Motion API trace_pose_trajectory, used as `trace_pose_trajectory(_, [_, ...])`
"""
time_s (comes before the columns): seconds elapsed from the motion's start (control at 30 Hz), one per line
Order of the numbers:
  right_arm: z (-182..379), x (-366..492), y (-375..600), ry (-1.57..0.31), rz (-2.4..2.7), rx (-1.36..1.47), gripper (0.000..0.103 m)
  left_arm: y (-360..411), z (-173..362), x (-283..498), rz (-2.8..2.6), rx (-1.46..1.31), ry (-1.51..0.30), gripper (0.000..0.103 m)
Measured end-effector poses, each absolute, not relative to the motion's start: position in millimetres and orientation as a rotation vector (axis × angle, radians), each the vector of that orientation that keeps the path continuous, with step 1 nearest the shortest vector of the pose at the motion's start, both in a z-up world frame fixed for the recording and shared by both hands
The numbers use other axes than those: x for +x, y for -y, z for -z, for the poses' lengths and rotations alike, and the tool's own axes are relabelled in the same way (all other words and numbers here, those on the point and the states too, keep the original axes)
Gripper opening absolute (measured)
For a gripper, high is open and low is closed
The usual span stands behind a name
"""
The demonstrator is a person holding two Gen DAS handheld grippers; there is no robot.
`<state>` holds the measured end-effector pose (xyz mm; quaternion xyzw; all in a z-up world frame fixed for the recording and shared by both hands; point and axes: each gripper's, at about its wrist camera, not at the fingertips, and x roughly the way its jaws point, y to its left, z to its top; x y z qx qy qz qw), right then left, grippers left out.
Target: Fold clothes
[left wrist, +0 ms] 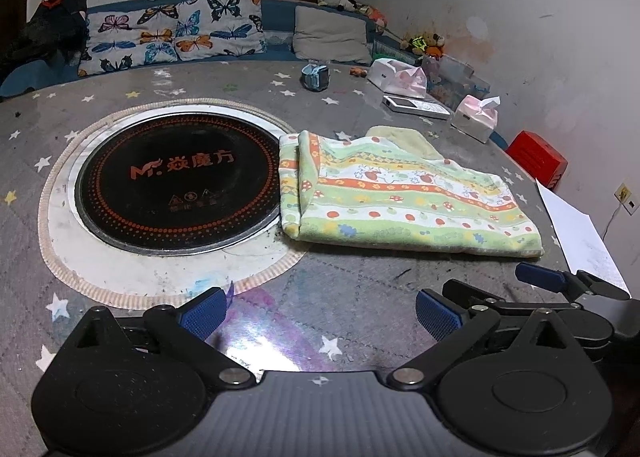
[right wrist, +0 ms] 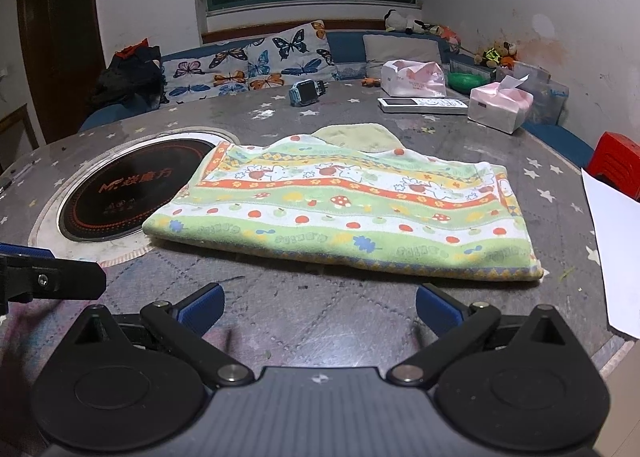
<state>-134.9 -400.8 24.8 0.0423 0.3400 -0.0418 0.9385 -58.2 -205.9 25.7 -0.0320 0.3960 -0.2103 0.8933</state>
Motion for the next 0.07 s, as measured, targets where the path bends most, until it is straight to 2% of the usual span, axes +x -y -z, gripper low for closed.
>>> trace_pose_trajectory(0.07, [-25.3, -135.7, 401.0, -0.693, 0.087, 0.09, 0.103, 206.1, -26.7, -58.6, 0.43, -0.063, -0.819, 0.102])
